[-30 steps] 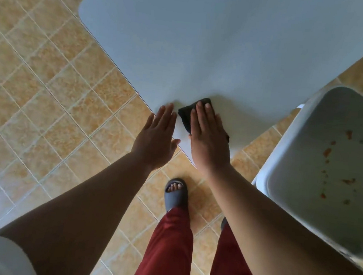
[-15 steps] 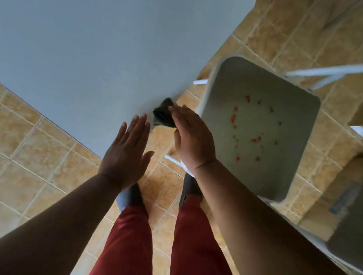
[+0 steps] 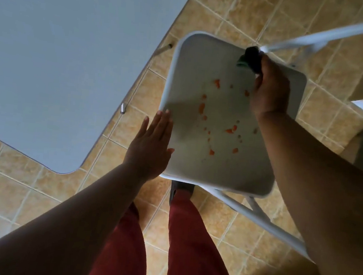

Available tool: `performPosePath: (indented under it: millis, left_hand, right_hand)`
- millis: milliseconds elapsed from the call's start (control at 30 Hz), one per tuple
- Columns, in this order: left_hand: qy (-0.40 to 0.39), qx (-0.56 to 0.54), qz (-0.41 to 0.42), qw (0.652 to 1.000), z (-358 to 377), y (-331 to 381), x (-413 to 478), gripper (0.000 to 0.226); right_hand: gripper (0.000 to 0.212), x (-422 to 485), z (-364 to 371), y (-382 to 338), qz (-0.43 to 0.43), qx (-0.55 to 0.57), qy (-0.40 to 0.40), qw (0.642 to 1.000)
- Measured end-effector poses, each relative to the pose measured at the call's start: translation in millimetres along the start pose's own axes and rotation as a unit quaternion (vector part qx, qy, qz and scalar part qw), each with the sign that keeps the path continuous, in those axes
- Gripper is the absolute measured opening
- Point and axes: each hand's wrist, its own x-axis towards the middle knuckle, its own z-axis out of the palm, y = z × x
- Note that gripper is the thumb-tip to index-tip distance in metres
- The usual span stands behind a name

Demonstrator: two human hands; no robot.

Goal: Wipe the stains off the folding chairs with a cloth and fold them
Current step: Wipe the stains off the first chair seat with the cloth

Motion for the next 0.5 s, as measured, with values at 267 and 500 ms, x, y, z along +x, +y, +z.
performPosePath:
  millis: [267, 500]
  left_hand:
    - [0.004, 0.003, -0.012, 1.0, 20, 1, 0, 0.076]
    - [0.0, -0.003, -0.017, 1.0, 14, 2, 0, 0.078]
  right_hand:
    - [0.046, -13, 72, -23, -0.054, -0.012, -0.029, 0.998]
    - [0.046, -83, 83, -30, -0.205, 0.032, -0.042, 0.977]
